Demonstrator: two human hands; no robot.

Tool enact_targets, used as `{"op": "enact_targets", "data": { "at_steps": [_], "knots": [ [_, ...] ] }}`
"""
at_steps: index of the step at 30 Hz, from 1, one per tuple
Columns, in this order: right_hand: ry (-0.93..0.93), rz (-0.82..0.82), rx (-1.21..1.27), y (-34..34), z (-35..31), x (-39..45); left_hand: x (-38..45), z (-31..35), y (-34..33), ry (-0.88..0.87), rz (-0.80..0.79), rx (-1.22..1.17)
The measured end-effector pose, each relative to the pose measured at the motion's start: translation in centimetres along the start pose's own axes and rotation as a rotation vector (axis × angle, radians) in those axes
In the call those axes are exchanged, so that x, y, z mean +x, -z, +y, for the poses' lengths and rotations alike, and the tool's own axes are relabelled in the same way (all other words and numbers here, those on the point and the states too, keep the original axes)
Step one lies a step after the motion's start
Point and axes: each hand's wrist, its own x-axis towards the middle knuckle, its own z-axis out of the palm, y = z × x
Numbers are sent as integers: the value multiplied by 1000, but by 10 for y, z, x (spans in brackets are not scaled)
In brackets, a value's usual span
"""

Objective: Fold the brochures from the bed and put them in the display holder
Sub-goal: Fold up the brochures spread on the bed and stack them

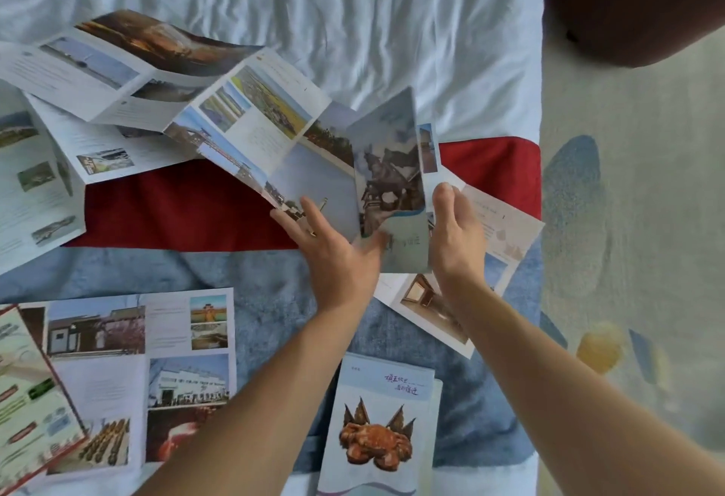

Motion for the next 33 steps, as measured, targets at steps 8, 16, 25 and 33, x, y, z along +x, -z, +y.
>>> {"op": "enact_targets", "data": {
  "at_steps": [8, 16, 25, 33],
  "knots": [
    [58, -2, -184, 0, 12, 12, -1, -19, -2, -221, 48, 92],
    [63, 0, -216, -5, 18, 18, -7, -30, 1, -334, -168, 463],
    [73, 33, -202, -6, 21, 11, -9, -13, 0, -288, -105, 414],
    [195, 29, -412, 2, 38, -12, -23, -30, 16, -245, -92, 440]
  ]
}}
